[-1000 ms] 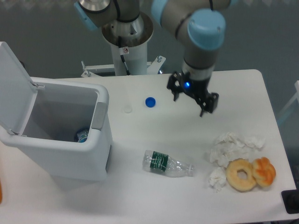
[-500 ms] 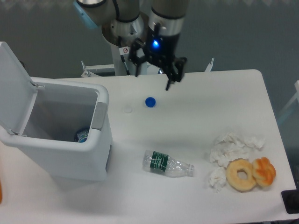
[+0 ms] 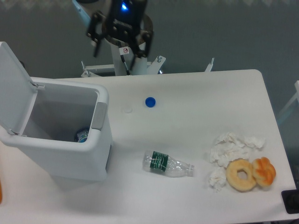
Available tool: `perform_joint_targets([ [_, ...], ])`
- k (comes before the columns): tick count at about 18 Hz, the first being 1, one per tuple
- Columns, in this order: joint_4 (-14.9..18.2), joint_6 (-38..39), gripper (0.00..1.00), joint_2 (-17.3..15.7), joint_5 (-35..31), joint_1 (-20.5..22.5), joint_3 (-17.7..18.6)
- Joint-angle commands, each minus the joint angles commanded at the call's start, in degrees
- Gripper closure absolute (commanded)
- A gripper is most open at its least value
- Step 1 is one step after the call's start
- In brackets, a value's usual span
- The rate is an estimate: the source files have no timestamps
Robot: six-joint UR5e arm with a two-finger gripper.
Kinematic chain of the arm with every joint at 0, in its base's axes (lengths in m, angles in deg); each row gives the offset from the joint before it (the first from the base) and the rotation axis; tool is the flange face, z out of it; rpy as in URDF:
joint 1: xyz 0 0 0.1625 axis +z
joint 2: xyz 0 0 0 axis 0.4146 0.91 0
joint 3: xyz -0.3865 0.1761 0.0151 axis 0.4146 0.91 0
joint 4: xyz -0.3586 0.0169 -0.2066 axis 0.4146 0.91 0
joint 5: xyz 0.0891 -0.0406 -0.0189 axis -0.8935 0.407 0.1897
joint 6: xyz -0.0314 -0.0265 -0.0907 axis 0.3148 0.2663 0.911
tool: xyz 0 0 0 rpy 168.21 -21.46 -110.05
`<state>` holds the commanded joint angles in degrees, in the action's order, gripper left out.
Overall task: Close the trash can
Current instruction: 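Move the open gripper up and over toward the raised trash can lid, then lower the gripper behind the raised lid of the trash can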
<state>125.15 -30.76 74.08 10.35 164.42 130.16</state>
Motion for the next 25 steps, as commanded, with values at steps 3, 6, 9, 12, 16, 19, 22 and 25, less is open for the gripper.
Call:
perform_joint_targets([
  [3, -2.99, 0.63, 0.00, -0.17, 5.28, -2.81, 0.44],
  [6, -3.26, 4.13, 0.00, -1.84, 6.16, -4.83, 0.35],
  [9, -5.71, 8.87, 0.00, -2.55, 7.30, -7.56, 0.61],
  [12, -10.45, 13.54, 0.00, -1.93, 8.36, -9.58, 0.62],
  [16, -13.10, 15.57, 0.00, -0.70, 8.36, -12.31, 0.62],
  [19, -15.64, 16.09, 0.00, 2.36, 8.36, -14.41, -0.09],
  [22, -18.72, 19.43, 0.00, 5.79, 8.19, -16.17, -1.93],
  [25, -19.08, 20.05, 0.00, 7.73, 7.92, -17.06, -3.34],
])
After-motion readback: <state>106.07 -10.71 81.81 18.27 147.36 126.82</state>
